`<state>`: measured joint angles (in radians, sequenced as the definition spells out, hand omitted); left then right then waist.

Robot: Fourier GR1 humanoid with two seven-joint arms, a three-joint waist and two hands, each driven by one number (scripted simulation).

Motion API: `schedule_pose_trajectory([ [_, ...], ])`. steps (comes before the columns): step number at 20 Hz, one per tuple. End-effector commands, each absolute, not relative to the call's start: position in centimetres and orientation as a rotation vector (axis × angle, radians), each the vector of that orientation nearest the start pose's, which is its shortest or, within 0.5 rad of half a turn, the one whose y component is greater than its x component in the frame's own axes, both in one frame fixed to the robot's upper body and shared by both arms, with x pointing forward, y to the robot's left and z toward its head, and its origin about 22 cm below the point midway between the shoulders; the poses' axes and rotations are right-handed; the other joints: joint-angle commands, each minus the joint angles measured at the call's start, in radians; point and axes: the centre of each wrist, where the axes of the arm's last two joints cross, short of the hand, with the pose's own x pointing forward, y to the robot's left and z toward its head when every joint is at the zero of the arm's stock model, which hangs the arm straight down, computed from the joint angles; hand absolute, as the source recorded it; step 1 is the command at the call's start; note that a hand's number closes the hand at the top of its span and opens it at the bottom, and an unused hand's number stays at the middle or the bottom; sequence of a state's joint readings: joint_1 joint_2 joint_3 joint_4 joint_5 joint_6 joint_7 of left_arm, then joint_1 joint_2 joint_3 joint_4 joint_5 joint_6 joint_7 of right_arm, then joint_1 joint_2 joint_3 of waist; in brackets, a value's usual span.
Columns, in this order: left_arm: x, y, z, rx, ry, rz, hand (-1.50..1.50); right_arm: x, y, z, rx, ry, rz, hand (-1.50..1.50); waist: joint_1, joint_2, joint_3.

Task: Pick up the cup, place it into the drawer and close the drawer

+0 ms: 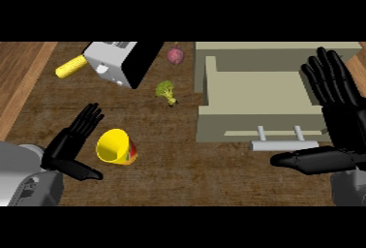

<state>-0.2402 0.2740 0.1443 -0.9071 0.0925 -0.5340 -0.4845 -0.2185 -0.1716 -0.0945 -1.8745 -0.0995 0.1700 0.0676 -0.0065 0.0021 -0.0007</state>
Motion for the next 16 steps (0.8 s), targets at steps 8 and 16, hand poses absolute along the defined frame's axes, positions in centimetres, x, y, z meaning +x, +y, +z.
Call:
schedule_pose_trajectory([
  [8,26.9,34.3,-12.4,-0.297,-1.611,-0.216,-1.5,27.7,-24.9,14.8,0.066,-2.018,0.285,-1.5,-0.014,0.007,-0.002],
  [16,27.1,31.6,-13.8,-0.293,-1.638,-0.182,-1.5,26.9,-25.3,15.6,0.074,-2.026,0.265,-1.5,-0.022,0.008,-0.003],
])
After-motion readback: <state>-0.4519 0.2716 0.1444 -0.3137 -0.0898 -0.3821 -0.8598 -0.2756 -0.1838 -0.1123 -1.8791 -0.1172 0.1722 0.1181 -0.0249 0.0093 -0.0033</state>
